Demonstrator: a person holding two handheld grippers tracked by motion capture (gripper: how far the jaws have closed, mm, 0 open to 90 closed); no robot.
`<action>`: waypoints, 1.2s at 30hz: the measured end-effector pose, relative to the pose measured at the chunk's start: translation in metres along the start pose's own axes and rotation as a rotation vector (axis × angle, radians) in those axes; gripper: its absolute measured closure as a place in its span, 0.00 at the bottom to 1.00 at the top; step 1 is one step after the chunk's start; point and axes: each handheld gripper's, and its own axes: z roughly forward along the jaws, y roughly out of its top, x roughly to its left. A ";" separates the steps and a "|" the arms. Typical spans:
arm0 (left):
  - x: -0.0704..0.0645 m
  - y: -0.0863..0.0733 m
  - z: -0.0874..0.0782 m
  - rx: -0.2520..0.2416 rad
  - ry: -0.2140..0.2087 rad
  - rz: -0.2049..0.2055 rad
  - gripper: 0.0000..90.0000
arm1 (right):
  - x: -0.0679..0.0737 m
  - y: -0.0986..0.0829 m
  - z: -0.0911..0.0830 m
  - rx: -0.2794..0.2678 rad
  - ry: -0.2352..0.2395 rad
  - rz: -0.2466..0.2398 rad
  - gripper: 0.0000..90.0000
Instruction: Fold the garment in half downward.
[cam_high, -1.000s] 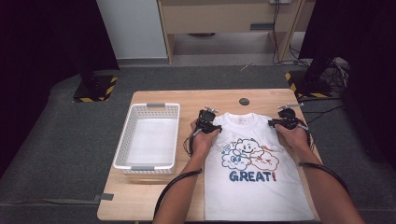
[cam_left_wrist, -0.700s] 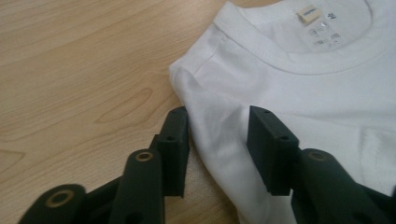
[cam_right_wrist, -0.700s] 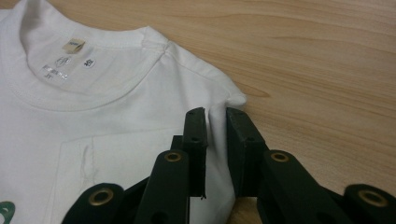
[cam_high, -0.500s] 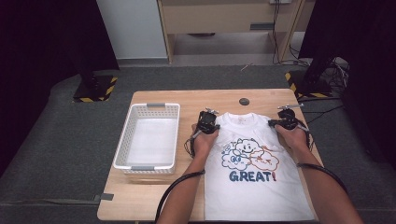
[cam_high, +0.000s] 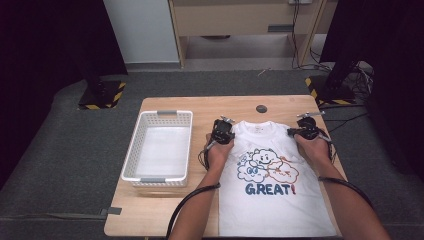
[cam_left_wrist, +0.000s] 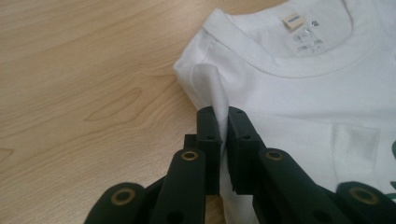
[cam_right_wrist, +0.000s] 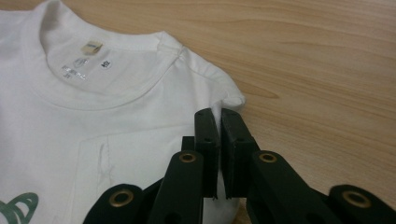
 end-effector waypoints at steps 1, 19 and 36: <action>0.000 0.001 -0.002 -0.006 0.001 -0.001 0.95 | 0.000 0.001 -0.002 -0.006 -0.001 0.001 0.96; -0.022 0.022 -0.057 -0.132 0.032 0.042 0.96 | 0.010 0.018 -0.058 -0.096 0.001 -0.033 0.96; -0.033 0.039 -0.104 -0.222 0.060 0.067 0.96 | 0.031 0.038 -0.109 -0.173 -0.002 -0.096 0.96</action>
